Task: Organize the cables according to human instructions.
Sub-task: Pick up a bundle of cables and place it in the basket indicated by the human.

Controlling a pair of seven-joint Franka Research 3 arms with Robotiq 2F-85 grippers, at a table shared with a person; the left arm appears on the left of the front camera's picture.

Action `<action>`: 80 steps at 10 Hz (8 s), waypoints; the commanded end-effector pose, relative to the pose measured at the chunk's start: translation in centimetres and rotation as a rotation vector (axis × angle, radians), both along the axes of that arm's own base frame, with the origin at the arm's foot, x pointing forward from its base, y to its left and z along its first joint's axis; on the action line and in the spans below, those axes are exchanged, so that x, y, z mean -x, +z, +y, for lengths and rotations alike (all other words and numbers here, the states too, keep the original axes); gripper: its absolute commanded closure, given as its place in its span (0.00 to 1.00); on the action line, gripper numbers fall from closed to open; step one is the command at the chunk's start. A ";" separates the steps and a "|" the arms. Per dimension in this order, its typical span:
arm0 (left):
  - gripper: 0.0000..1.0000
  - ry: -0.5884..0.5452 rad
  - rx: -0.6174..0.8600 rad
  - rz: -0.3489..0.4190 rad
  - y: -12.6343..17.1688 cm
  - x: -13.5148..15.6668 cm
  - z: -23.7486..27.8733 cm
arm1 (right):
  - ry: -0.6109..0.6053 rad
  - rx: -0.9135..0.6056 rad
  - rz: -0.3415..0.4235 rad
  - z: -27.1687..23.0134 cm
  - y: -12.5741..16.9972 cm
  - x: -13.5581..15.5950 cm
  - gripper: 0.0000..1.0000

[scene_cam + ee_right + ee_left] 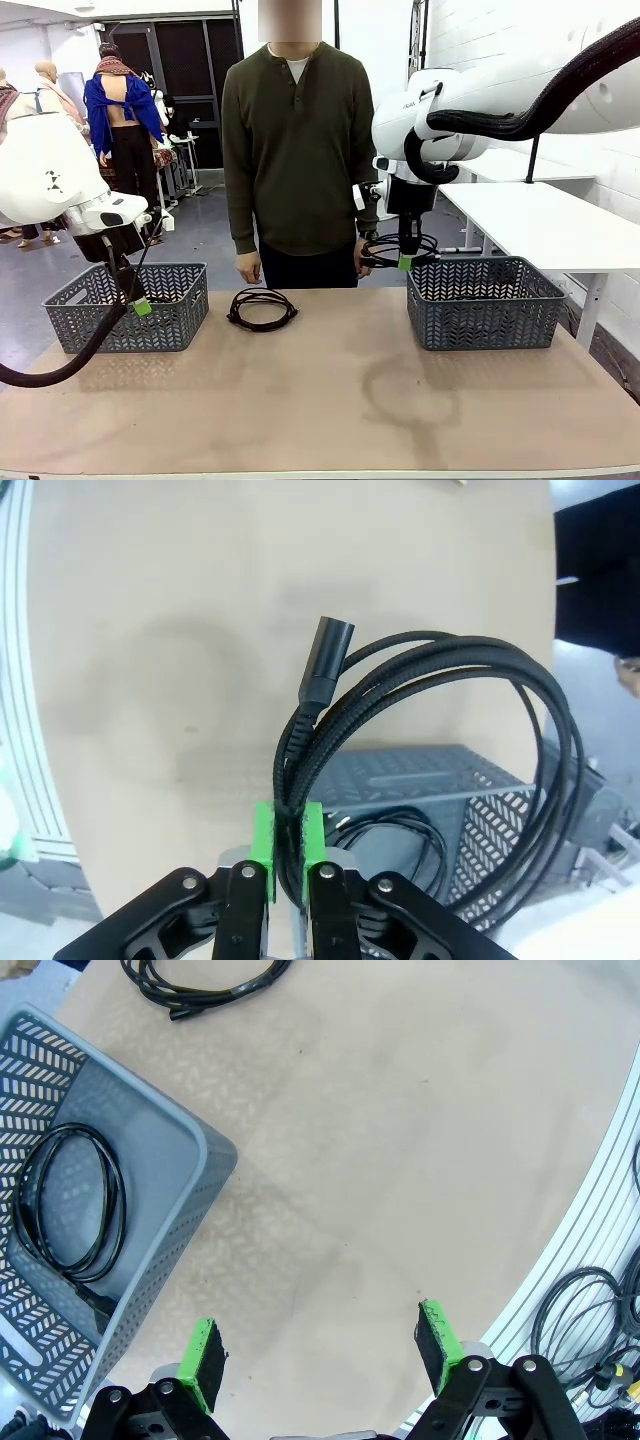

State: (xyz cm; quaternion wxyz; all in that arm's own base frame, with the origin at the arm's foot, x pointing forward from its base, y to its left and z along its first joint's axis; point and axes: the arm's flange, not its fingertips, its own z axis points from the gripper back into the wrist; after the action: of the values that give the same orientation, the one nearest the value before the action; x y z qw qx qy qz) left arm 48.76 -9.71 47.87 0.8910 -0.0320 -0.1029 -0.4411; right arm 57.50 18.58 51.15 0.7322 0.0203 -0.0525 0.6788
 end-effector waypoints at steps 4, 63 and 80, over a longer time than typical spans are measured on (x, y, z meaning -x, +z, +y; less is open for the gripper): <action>0.00 0.002 -0.004 0.004 0.1 0.0 0.1 | 0.007 -0.001 -0.002 0.4 0.2 0.1 1.00; 0.00 0.002 -0.004 0.004 0.1 0.0 0.1 | -0.420 -0.183 -0.159 -2.0 -0.9 8.8 0.00; 0.00 0.002 -0.004 0.004 0.1 0.0 0.1 | -0.415 -0.161 -0.138 -2.0 -0.3 8.2 0.00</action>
State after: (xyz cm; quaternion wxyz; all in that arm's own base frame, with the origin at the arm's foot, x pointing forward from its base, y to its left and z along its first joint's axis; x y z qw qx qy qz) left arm 48.77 -9.71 47.87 0.8910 -0.0322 -0.1029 -0.4411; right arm 49.29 16.59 50.83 0.8466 0.0213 -0.1614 0.5067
